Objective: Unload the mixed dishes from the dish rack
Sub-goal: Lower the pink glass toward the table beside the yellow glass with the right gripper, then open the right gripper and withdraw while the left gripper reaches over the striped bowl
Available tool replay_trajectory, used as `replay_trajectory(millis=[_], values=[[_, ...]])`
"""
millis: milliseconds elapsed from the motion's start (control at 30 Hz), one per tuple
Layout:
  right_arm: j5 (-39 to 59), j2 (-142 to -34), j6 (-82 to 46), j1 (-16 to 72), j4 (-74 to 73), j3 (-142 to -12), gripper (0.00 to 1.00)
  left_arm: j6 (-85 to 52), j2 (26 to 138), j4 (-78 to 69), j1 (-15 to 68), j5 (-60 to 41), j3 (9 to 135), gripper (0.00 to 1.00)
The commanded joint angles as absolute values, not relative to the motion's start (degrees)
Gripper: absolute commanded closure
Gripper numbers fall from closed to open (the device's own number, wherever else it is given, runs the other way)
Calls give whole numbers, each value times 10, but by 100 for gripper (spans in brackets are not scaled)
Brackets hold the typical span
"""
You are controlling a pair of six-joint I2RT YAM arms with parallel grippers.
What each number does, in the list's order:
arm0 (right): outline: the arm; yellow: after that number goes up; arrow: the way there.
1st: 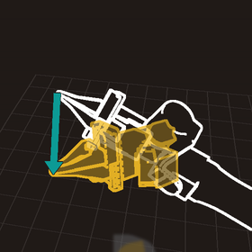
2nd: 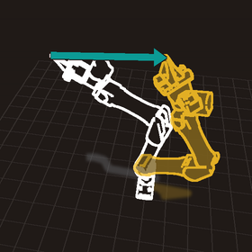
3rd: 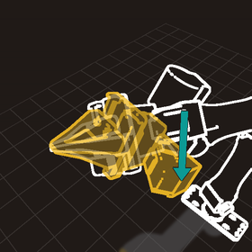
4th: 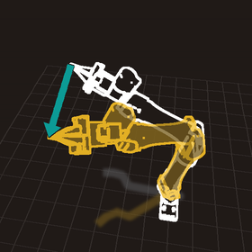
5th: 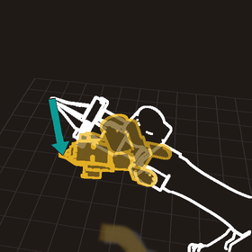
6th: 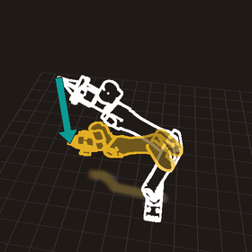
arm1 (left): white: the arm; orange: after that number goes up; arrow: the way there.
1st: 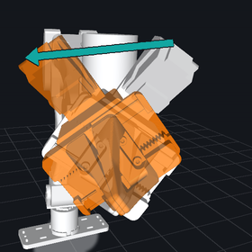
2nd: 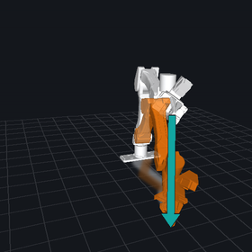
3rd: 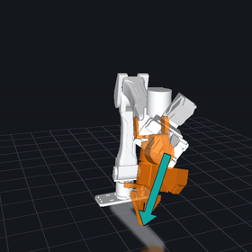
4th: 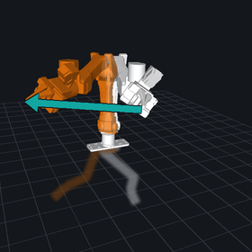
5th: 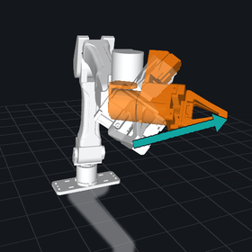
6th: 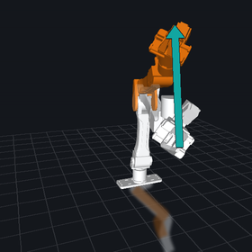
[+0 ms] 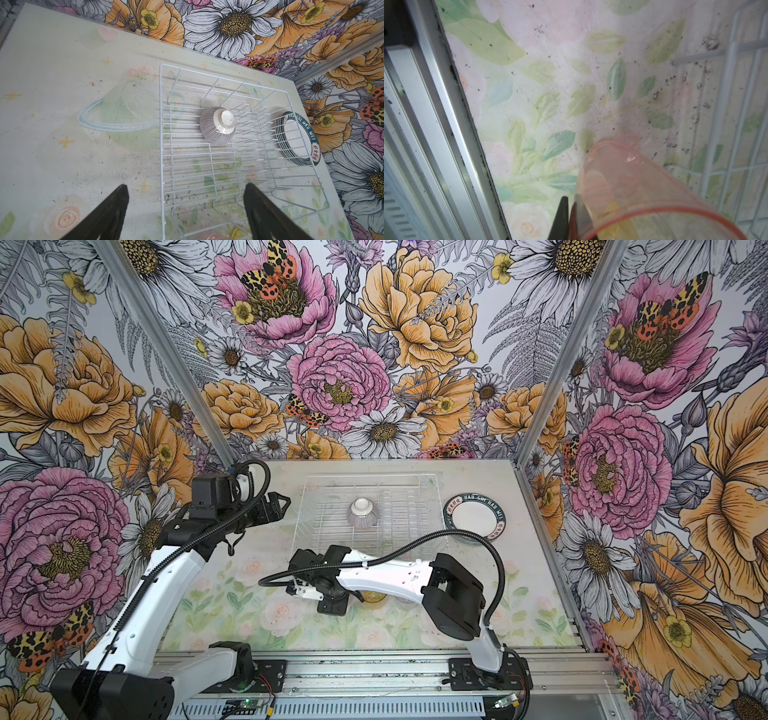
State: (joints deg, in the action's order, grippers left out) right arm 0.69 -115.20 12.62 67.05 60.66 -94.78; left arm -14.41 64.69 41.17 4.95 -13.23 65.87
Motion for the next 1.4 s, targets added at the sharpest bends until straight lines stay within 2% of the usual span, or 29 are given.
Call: replay_trajectory(millis=[0, 167, 367, 567, 933, 1033, 1133, 1367], values=[[13, -1165, 137, 665, 610, -972, 100, -131, 654, 411, 43, -145, 653, 12], [18, -1169, 140, 661, 611, -972, 100, -129, 658, 410, 42, -149, 653, 12], [14, -1168, 140, 658, 611, -973, 77, -130, 665, 410, 43, -151, 656, 12], [6, -1157, 137, 654, 610, -975, 64, -130, 666, 410, 44, -153, 655, 12], [55, -1049, 140, 632, 603, -964, 59, -131, 673, 410, 62, -149, 657, 13], [78, -989, 133, 601, 597, -948, 59, -130, 680, 410, 82, -135, 663, 13], [66, -930, 100, 543, 583, -925, 53, -129, 698, 410, 124, -97, 678, 12], [27, -831, -25, 348, 479, -822, 53, -96, 831, 418, 251, 16, 780, 10]])
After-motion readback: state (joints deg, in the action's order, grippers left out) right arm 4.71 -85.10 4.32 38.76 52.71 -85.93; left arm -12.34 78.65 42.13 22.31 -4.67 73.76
